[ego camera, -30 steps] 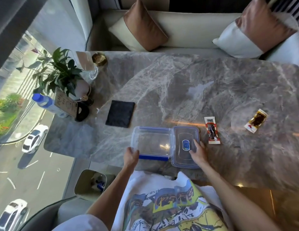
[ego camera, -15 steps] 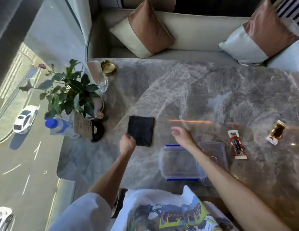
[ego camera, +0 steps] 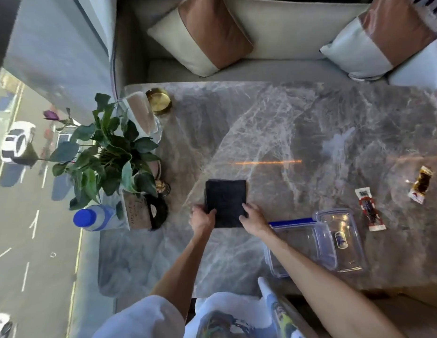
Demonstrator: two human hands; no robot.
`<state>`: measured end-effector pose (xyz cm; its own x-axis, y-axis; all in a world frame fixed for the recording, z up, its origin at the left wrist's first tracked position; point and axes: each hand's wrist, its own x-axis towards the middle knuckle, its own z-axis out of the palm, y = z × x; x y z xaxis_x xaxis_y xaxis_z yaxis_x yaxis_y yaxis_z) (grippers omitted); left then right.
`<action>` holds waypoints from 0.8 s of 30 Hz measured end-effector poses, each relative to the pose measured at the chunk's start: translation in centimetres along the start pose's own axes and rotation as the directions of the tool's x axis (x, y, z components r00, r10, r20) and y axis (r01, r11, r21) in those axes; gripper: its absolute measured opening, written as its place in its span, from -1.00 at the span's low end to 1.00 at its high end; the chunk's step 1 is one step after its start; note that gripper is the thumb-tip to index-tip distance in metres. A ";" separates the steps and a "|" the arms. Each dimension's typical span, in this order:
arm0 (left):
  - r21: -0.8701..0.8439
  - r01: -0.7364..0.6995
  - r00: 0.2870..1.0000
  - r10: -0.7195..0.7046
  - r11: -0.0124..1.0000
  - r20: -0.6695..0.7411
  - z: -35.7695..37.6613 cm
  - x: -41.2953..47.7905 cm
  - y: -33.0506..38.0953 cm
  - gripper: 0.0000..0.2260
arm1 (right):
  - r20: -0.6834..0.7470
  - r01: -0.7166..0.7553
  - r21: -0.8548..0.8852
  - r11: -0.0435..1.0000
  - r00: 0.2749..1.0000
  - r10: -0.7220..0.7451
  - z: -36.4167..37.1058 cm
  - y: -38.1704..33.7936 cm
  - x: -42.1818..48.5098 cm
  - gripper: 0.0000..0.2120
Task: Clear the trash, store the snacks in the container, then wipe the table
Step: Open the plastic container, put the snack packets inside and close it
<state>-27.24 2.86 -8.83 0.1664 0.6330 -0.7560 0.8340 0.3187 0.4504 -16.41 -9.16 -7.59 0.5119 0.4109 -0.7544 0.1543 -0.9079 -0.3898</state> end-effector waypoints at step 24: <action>0.482 -0.041 0.978 0.134 0.875 -0.159 5.3 -6.8 4.2 -0.48 | -0.172 0.194 -0.046 0.980 0.965 -0.199 -11.3 11.7 -4.0 -0.60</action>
<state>-22.06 -3.77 -4.30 0.1908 0.7737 -0.6042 0.9766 -0.0873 0.1966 -7.07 -22.37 -3.18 0.6089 0.5626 -0.5592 0.2890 -0.8138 -0.5042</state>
